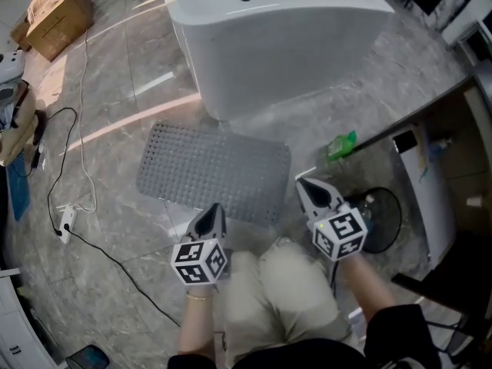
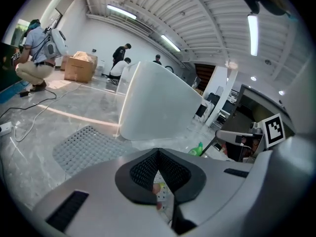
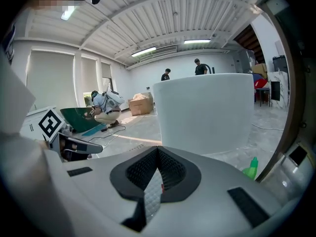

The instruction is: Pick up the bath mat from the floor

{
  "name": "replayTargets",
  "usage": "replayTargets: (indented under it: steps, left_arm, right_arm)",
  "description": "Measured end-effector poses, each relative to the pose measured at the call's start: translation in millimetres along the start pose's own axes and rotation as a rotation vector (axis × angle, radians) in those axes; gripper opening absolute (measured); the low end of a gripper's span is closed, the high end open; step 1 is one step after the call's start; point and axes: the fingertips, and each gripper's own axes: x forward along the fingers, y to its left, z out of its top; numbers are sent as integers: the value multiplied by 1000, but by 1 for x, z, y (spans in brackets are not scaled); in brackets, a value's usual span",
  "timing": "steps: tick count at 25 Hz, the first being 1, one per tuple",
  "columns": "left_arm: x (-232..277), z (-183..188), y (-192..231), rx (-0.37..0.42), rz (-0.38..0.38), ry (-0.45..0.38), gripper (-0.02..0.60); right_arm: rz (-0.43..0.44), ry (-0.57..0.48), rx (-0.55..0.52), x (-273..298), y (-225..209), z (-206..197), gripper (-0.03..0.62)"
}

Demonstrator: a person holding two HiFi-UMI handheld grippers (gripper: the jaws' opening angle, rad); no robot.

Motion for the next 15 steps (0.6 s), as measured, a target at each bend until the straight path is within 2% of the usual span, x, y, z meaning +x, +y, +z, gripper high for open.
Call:
replayTargets:
  steps: [5,15]
  left_arm:
    - [29,-18,16,42,-29,-12,0]
    - [78,-65,49,44,-35,12,0]
  right_arm:
    - [-26,4,4,22,-12,-44,11]
    - [-46,16,18,49,-23,-113,11]
